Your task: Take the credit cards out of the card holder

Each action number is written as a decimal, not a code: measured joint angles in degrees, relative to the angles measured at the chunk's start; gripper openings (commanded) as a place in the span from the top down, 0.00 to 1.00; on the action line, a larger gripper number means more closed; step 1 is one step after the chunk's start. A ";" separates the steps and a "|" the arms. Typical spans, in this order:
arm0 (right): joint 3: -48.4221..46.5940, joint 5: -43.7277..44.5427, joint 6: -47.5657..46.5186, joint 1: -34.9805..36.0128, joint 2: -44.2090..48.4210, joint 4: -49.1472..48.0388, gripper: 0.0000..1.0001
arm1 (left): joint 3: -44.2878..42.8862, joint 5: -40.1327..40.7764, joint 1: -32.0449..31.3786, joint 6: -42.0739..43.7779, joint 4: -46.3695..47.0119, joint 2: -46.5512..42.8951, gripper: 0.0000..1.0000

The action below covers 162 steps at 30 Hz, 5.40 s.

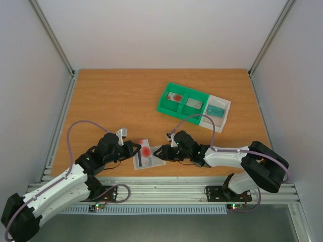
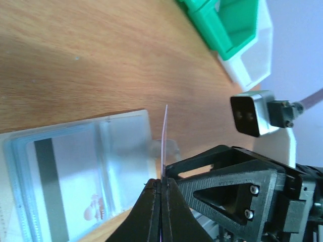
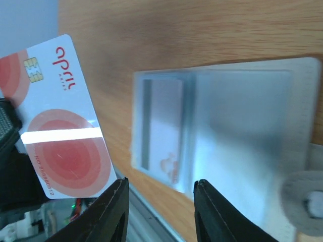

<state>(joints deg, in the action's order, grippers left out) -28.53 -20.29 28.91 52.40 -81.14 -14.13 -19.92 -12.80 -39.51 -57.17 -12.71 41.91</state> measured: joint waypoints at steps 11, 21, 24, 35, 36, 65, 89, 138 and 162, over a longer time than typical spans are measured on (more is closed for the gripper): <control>4.87 -9.35 13.55 0.00 -10.64 -33.14 0.69 | -0.02 -2.93 0.00 -2.73 1.11 -5.99 0.99; 8.94 -11.06 22.32 0.00 -22.05 -57.70 0.64 | 0.44 -3.26 0.02 -3.30 1.11 -6.12 1.00; 9.84 -10.91 22.47 -0.07 -20.59 -58.10 0.59 | 0.44 -3.30 0.02 -3.80 1.51 -6.60 1.00; 10.16 -10.84 22.58 -0.07 -16.04 -58.71 0.70 | 0.85 -4.11 0.02 -7.45 5.09 -8.04 1.00; 10.19 -10.84 22.49 -0.07 -15.41 -58.49 0.74 | 0.98 -4.13 0.02 -7.85 5.33 -8.11 0.99; -5.70 -28.79 -14.21 -0.11 19.26 8.41 0.99 | -14.64 -12.87 0.09 12.22 -23.93 -17.79 0.36; -9.86 -35.08 -24.06 -0.11 19.28 22.88 0.97 | -11.76 -25.90 0.09 14.93 -17.92 -12.28 0.92; 1.11 -2.93 12.70 0.15 20.81 -11.10 0.66 | -5.55 -4.22 0.09 -0.85 5.33 -14.12 1.00; 0.22 1.09 12.24 2.21 20.57 -10.21 0.99 | -2.64 1.53 0.09 -4.26 5.51 -17.35 0.43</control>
<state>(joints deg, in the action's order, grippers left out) -28.32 -19.20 41.15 54.61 -60.58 -24.34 -22.57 -11.27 -39.42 -61.43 -7.20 24.56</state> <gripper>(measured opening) 0.028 0.306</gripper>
